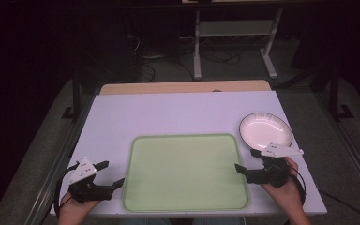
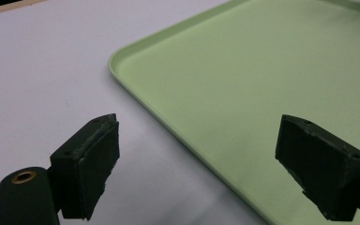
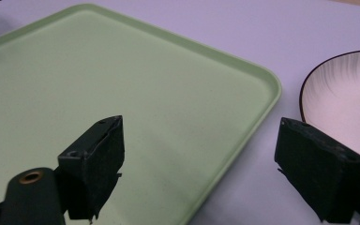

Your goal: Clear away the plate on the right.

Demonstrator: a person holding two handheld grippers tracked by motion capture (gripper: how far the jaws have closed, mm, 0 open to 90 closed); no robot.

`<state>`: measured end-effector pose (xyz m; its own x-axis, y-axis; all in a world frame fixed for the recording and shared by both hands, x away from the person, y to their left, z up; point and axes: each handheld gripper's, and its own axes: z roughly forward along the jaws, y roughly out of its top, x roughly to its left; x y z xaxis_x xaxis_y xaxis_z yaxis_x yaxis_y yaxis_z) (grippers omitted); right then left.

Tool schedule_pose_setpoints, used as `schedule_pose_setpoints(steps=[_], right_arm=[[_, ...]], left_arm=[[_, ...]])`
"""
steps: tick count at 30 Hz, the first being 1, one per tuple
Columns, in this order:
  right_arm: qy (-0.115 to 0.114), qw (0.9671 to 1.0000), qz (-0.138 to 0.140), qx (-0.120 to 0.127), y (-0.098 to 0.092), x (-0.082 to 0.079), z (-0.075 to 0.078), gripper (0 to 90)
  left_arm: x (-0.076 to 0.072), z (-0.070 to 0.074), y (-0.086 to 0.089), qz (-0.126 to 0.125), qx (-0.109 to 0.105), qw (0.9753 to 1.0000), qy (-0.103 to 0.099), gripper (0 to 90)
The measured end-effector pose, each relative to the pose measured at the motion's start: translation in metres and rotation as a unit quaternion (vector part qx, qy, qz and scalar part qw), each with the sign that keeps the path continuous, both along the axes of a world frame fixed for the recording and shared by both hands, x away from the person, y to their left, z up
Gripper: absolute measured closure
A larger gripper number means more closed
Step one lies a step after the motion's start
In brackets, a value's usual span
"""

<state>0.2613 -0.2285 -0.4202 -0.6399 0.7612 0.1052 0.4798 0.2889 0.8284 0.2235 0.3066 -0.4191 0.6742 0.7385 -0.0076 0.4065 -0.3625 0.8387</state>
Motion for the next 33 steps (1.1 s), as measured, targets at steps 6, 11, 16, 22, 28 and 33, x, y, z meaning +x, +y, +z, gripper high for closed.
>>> schedule_pose_setpoints(steps=[6,11,16,22,28,33], right_arm=[[-0.002,1.0000,0.000,0.001,0.0001,-0.0004,0.0002,15.6],[-0.001,1.0000,0.000,0.001,0.0001,-0.0005,0.0001,15.6],[0.000,1.0000,0.000,0.000,0.0001,-0.0007,-0.0001,15.6],[0.001,1.0000,0.000,0.005,-0.0010,-0.0015,0.0006,15.6],[0.007,0.9999,-0.004,0.009,-0.0039,-0.0033,0.0008,15.6],[0.009,0.9999,-0.007,0.004,-0.0067,-0.0056,0.0001,15.6]], left_arm=[[-0.0002,-0.0002,-0.0008,-0.002,-0.001,1.0000,0.001,13.8],[-0.0005,-0.0001,0.0002,-0.002,-0.001,1.0000,0.000,13.8],[-0.0001,-0.0001,0.0001,-0.002,0.000,1.0000,0.000,13.8],[-0.0002,-0.0003,0.0009,-0.001,-0.001,1.0000,0.001,13.8],[-0.0002,-0.0002,0.0018,0.000,-0.001,1.0000,0.001,13.9],[-0.0008,-0.0001,0.0027,0.002,-0.001,1.0000,0.000,13.8]])
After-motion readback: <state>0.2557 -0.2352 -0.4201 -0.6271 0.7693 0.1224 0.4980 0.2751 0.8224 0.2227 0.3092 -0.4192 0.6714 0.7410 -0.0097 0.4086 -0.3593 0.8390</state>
